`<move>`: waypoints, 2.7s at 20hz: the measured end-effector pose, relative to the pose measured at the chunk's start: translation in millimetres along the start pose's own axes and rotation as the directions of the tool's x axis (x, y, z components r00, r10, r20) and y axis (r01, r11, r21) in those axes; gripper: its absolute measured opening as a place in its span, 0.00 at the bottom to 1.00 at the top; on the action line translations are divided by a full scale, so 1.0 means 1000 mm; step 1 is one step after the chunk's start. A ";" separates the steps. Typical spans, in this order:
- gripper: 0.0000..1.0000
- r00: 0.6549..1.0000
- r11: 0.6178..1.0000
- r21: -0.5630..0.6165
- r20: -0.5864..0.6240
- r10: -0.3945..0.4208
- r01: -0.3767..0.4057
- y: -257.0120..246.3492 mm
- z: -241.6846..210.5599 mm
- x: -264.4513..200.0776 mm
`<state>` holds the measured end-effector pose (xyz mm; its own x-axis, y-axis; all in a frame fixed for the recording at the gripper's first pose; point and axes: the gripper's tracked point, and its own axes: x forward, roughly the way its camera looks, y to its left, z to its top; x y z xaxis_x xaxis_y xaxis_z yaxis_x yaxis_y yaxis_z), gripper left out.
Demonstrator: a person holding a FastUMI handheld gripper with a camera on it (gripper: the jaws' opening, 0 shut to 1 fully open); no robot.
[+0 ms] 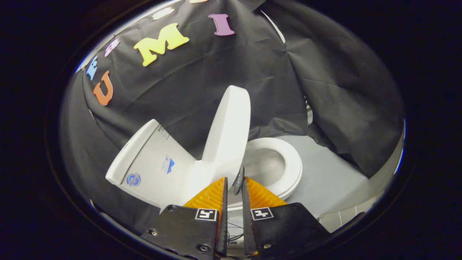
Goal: Open the toilet lid.
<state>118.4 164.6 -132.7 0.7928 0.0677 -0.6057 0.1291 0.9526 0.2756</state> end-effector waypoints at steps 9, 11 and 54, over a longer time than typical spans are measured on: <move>0.21 0.999 0.991 -0.132 0.040 0.026 -0.020 0.045 0.005 -0.012; 0.21 0.998 0.988 -0.155 0.047 0.037 -0.030 0.057 0.005 -0.013; 0.18 0.957 0.886 -0.373 -0.019 0.288 -0.274 0.236 -0.037 0.001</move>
<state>126.9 400.3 -96.0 0.7849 0.3447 -0.5149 -0.3251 0.9365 0.1314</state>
